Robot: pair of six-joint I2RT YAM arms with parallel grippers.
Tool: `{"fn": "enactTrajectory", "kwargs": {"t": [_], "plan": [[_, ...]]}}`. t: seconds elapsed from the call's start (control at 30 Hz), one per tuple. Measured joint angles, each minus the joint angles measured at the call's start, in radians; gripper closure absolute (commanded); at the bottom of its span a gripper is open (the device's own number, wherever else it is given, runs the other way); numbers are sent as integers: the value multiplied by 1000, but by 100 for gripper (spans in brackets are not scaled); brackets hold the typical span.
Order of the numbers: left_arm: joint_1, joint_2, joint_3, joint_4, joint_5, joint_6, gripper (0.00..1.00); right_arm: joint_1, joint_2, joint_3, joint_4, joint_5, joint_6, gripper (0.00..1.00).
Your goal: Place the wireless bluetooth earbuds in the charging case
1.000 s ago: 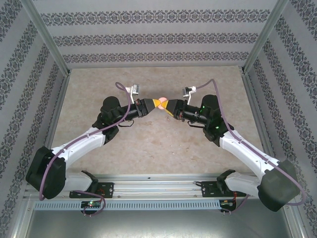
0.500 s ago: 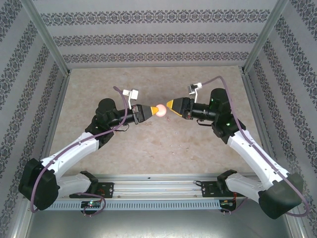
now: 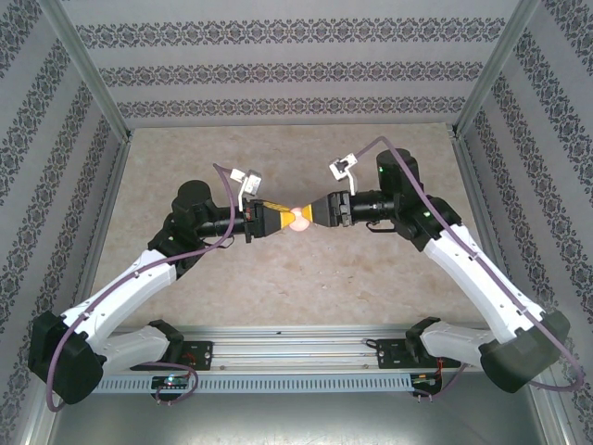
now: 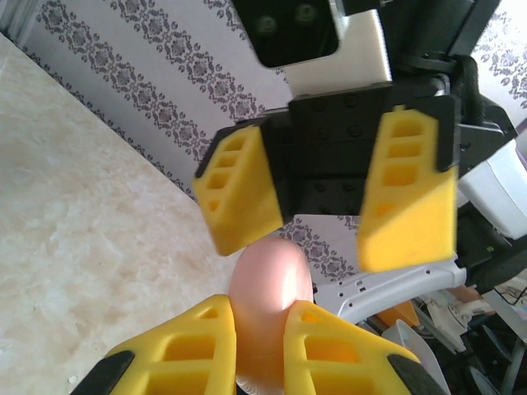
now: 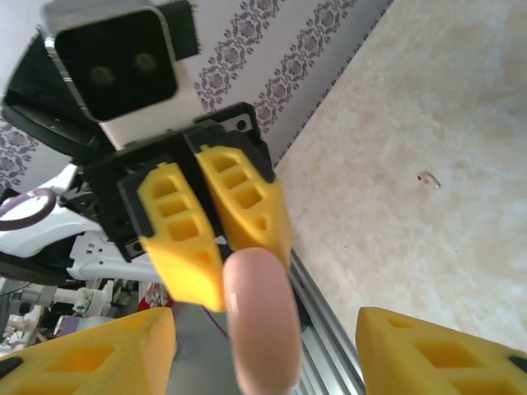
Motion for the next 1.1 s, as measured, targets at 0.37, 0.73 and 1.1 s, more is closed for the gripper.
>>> {"fn": "enactTrajectory", "kwargs": {"t": [0.37,0.73,1.1], "plan": [[2,14,22,-25,40,30,89,13,44,21,-16,-69,-39,79],[37,-5,3,35,33,-4,48,13,46,5,46,-39,-36,95],[61,-39,-51,129,19,-87,51,13,22,-49,230,28,50,95]]}}
